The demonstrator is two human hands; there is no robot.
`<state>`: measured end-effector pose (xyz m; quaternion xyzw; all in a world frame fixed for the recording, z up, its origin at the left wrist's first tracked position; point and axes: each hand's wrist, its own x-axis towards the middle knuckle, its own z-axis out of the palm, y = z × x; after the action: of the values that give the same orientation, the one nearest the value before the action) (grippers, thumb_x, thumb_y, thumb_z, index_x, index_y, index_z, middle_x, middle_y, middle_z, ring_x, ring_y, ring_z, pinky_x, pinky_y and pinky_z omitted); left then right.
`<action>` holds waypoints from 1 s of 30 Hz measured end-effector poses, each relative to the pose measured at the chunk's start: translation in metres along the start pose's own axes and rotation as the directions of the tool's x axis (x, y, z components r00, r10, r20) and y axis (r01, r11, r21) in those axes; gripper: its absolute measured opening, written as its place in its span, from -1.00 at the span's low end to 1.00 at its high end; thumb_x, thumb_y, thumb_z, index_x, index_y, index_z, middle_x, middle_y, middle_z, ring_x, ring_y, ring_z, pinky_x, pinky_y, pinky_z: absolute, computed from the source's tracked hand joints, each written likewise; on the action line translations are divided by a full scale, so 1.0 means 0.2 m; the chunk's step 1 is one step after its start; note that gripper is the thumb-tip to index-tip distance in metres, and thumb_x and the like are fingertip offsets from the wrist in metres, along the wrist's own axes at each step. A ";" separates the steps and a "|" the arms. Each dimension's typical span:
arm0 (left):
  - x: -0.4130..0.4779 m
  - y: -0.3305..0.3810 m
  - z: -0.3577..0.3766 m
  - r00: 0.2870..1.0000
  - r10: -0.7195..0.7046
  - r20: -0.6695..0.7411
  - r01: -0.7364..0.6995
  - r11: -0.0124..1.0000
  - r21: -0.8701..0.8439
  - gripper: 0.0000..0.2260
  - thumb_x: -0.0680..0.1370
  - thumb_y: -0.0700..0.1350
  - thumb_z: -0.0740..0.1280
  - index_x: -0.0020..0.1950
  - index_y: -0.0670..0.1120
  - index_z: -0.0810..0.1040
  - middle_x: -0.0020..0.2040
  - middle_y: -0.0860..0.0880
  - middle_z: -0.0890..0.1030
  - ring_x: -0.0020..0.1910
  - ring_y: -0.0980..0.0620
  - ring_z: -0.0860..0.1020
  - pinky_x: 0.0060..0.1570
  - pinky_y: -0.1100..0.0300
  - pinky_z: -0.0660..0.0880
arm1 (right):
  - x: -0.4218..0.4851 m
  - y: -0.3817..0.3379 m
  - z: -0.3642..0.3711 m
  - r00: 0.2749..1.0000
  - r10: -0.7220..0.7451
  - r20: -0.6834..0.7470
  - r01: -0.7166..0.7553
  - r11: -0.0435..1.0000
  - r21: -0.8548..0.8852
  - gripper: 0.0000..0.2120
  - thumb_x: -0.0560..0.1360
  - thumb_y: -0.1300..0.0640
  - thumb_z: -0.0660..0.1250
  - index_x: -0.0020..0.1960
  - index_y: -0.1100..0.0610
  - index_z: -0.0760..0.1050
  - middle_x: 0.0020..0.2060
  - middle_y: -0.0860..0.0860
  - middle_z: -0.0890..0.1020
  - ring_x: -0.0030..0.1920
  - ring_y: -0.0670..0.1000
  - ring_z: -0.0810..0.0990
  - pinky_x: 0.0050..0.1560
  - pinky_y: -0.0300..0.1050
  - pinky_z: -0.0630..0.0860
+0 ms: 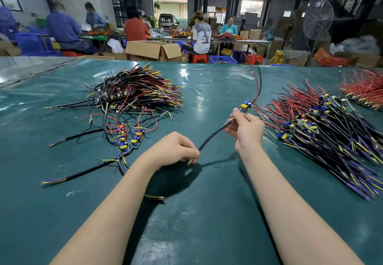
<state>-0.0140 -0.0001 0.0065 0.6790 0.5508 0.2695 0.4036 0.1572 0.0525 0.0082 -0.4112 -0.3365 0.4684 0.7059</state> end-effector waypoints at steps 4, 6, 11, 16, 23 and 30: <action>-0.01 0.04 0.05 0.974 -0.120 0.194 0.196 0.872 -0.448 -0.78 0.58 -0.24 0.20 -0.22 -0.20 0.55 -0.44 -0.05 0.59 -0.44 0.06 0.60 -0.40 0.24 0.56 | 0.01 0.04 -0.01 0.994 0.090 -0.063 -0.088 0.995 0.040 -0.73 0.52 0.26 0.28 -0.35 0.19 0.42 -0.68 -0.08 0.47 -0.64 -0.17 0.47 -0.58 -0.33 0.44; -0.01 0.07 0.08 0.968 -0.167 0.187 0.245 0.792 -0.560 -0.80 0.60 -0.21 0.16 -0.16 -0.20 0.52 -0.47 -0.06 0.57 -0.49 0.05 0.59 -0.46 0.24 0.55 | 0.01 0.06 -0.01 0.992 0.108 -0.069 -0.105 0.994 0.037 -0.73 0.52 0.27 0.29 -0.36 0.19 0.42 -0.67 -0.08 0.47 -0.64 -0.17 0.46 -0.59 -0.33 0.43; 0.01 0.08 0.12 0.978 -0.198 0.072 0.195 0.720 -0.666 -0.73 0.63 -0.09 0.13 -0.17 -0.15 0.51 -0.54 0.04 0.48 -0.63 0.19 0.39 -0.64 0.40 0.32 | -0.06 0.10 0.07 0.993 0.103 0.053 -0.101 0.994 -0.048 -0.73 0.52 0.27 0.29 -0.37 0.21 0.44 -0.69 -0.06 0.45 -0.66 -0.16 0.42 -0.62 -0.35 0.38; 0.00 0.06 0.09 0.963 -0.217 0.163 0.271 0.726 -0.632 -0.77 0.59 -0.07 0.20 -0.20 -0.15 0.47 -0.57 0.07 0.37 -0.68 0.23 0.23 -0.73 0.45 0.14 | -0.10 0.07 0.09 0.982 0.095 0.161 -0.080 0.992 -0.095 -0.73 0.50 0.27 0.31 -0.38 0.22 0.45 -0.64 -0.01 0.43 -0.69 -0.14 0.31 -0.63 -0.36 0.30; 0.01 0.09 0.20 0.985 -0.128 0.113 0.168 0.833 -0.527 -0.74 0.61 -0.08 0.18 -0.24 -0.13 0.41 -0.59 0.09 0.42 -0.65 0.22 0.31 -0.66 0.42 0.25 | -0.10 0.05 0.08 0.988 0.031 0.152 -0.011 0.991 -0.135 -0.73 0.48 0.27 0.33 -0.39 0.17 0.47 -0.57 -0.02 0.48 -0.63 -0.18 0.38 -0.60 -0.38 0.28; 0.02 0.09 0.15 0.986 -0.142 0.091 0.162 0.647 -0.745 -0.70 0.62 -0.07 0.12 -0.25 -0.11 0.50 -0.55 0.08 0.41 -0.63 0.21 0.32 -0.67 0.43 0.23 | -0.10 0.06 0.07 0.936 0.124 0.328 -0.094 0.990 -0.105 -0.76 0.50 0.23 0.30 -0.34 0.22 0.46 -0.65 -0.05 0.39 -0.66 -0.11 0.32 -0.60 -0.37 0.29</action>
<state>0.0206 -0.0043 0.0054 0.4071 0.4410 0.4291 0.6751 0.1328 0.0402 0.0012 -0.3745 -0.4483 0.5543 0.5929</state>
